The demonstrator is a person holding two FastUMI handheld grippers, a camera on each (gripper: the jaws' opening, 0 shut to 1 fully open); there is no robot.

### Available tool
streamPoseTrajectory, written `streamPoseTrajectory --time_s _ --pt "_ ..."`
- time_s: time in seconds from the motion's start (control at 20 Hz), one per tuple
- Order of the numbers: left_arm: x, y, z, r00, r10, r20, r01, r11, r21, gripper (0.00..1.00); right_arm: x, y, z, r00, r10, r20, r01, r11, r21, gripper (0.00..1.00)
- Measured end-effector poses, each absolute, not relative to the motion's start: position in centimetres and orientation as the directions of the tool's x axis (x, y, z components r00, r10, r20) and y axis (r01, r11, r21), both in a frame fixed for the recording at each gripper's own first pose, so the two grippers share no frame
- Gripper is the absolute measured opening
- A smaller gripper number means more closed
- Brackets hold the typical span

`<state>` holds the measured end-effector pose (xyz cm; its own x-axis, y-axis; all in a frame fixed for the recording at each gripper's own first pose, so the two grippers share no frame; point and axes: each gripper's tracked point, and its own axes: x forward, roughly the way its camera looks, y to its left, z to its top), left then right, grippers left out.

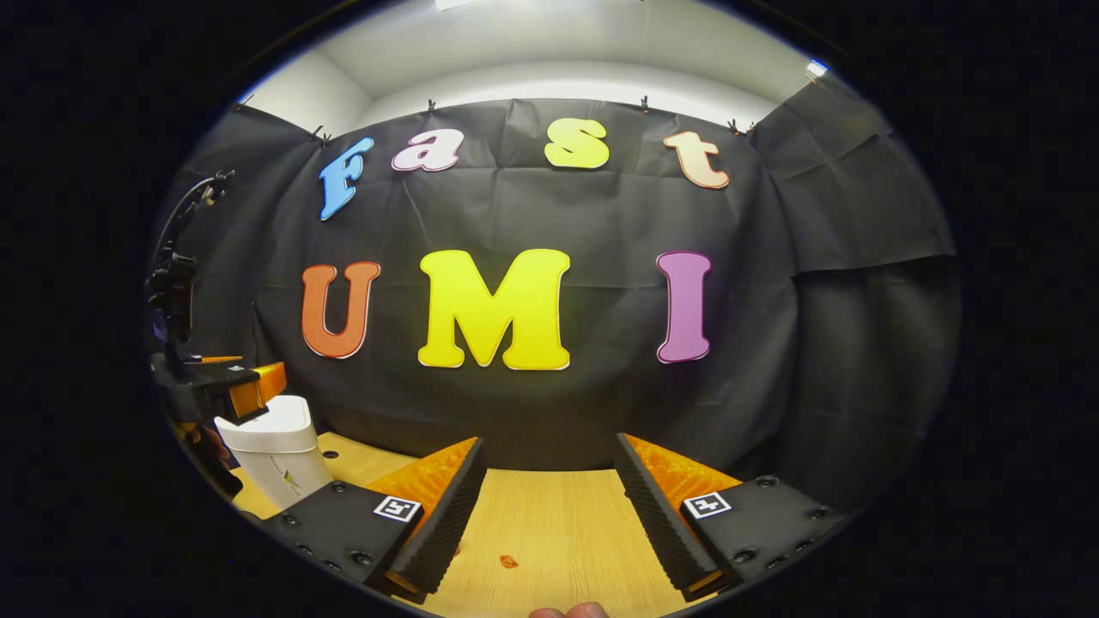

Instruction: Press the lid of the desktop garbage bin to open it, pick up the crumpled paper on the desktop and throw it into the bin, then pick up the pop can on the desktop and drop it into the bin, and finally close the garbage bin lid.

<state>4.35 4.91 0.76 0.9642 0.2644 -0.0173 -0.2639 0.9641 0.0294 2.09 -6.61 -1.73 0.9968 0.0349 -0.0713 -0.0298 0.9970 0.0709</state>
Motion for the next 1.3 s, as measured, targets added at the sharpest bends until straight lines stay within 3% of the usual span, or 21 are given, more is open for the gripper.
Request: streamPoseTrajectory --time_s 0.35,0.55,0.7,0.75,0.8,1.0,1.3 --pt "4.7 11.6 -0.2 0.911 0.41 -0.049 -0.408 0.912 0.04 0.84 1.9 -7.8 -2.3 0.996 0.02 -0.09 -0.016 0.999 0.042 0.94" --pt "4.8 13.9 -0.9 0.882 0.466 -0.065 -0.464 0.885 0.042 0.69 1.9 -7.3 -2.3 0.994 0.048 -0.094 -0.046 0.999 0.02 0.95" --pt "5.5 14.6 -2.7 0.873 0.472 -0.124 -0.47 0.881 0.051 0.49 1.9 -6.6 -2.1 0.993 0.068 -0.092 -0.068 0.998 0.007 0.94" --pt "5.7 14.7 -3.3 0.868 0.476 -0.142 -0.473 0.879 0.051 0.52 1.9 -6.3 -2.4 0.992 0.077 -0.096 -0.077 0.997 0.003 0.95" --pt "5.9 15.0 -3.6 0.862 0.482 -0.155 -0.48 0.876 0.053 0.41 2.0 -6.1 -2.4 0.992 0.084 -0.097 -0.084 0.996 -0.002 0.94" --pt "6.1 15.7 -5.8 0.84 0.496 -0.219 -0.495 0.867 0.063 0.22 2.4 -5.7 -2.6 0.991 0.093 -0.099 -0.095 0.995 -0.013 0.95" --pt "6.5 16.5 -8.0 0.83 0.489 -0.269 -0.491 0.869 0.063 0.1 3.0 -5.6 -3.9 0.987 0.086 -0.134 -0.086 0.996 0.005 0.95"
